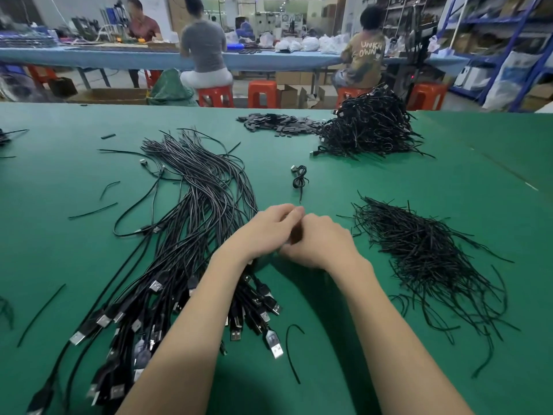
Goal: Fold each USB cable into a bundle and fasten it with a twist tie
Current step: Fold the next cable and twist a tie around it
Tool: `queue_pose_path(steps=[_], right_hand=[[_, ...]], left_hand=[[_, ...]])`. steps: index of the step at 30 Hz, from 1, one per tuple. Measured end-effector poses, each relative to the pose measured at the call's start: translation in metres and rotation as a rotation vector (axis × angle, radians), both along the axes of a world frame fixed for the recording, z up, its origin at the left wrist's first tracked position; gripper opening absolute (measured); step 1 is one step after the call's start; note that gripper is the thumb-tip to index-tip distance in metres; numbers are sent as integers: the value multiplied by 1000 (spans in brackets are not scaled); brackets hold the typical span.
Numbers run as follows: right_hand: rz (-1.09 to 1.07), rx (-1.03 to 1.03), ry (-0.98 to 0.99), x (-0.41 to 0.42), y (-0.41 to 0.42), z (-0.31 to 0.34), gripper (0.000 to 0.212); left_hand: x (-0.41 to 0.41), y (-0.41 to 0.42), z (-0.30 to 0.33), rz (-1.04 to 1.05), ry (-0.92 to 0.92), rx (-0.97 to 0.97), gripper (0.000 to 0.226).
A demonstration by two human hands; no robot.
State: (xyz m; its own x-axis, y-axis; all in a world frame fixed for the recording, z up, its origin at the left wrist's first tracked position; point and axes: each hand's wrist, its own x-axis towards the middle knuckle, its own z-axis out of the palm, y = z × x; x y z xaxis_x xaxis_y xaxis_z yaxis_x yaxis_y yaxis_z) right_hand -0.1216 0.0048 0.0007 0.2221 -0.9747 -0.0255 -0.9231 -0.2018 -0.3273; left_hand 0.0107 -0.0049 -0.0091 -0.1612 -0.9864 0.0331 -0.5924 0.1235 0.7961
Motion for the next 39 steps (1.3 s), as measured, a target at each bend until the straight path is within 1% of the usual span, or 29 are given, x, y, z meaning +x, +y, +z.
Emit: queue_pose_path(steps=[1,4,6,8,10,11,13,14,15,16,17,19,20,21,22,23,26,28,30,31,33,36,38,39], right_hand=[[-27,20,-99,-7,-3,1,30],[-72,109,-592,-28,-11,5,15],[-97,135,-840,-42,-16,5,11],[-107,259,-1079,-47,-18,2,13],[-156,454,-1386,-44,-17,-2,10],[-201,542,-1581,-42,-15,-3,13],[-255,634,-1960,-39,-15,-6,31],[-252,631,-2079,-37,-15,-7,38],[-228,610,-2127,-33,-15,-10,45],[-191,577,-2099,-28,-15,-14,49],[-151,518,-2000,-21,-13,-19,51],[-67,287,-1630,-6,-7,-30,50],[7,165,-1434,-2,-4,-36,47],[76,61,-1267,-1,0,-41,46],[123,-22,-1148,-2,3,-43,44],[143,-78,-1085,-4,5,-43,42],[165,-110,-1086,-10,10,-43,30],[180,-126,-1138,-7,14,-40,23],[180,-86,-1237,-8,15,-39,24],[177,-24,-1295,-10,14,-39,25],[178,169,-1363,-15,11,-37,26],[188,464,-1410,-25,6,-35,27],[224,582,-1415,-33,4,-33,31],[244,639,-1386,-38,4,-31,32]], left_hand=[[-2,2,2,-15,2,4,31],[-4,8,6,-60,29,31,37],[-7,10,8,-71,12,46,45],[-9,10,10,-15,-22,11,50],[-8,9,11,39,-24,-45,49],[-8,8,11,52,-8,-71,46],[-8,7,12,71,97,-91,41],[-10,8,14,96,208,-84,39],[-12,7,16,132,350,-69,38],[-15,6,18,164,507,-39,38],[-17,5,20,186,665,11,37],[-19,4,24,207,947,134,37],[-19,5,25,214,1024,178,37],[-18,5,25,223,1055,209,36],[-17,7,25,229,1076,235,36],[-15,7,25,233,1119,258,35],[-10,7,24,231,1359,276,31],[-9,6,24,228,1432,272,28],[-8,6,22,232,1483,286,28],[-7,5,21,232,1509,288,29],[-2,4,20,214,1565,277,33],[5,3,18,162,1584,265,38],[7,3,18,129,1582,252,41],[7,3,19,111,1580,246,41]])
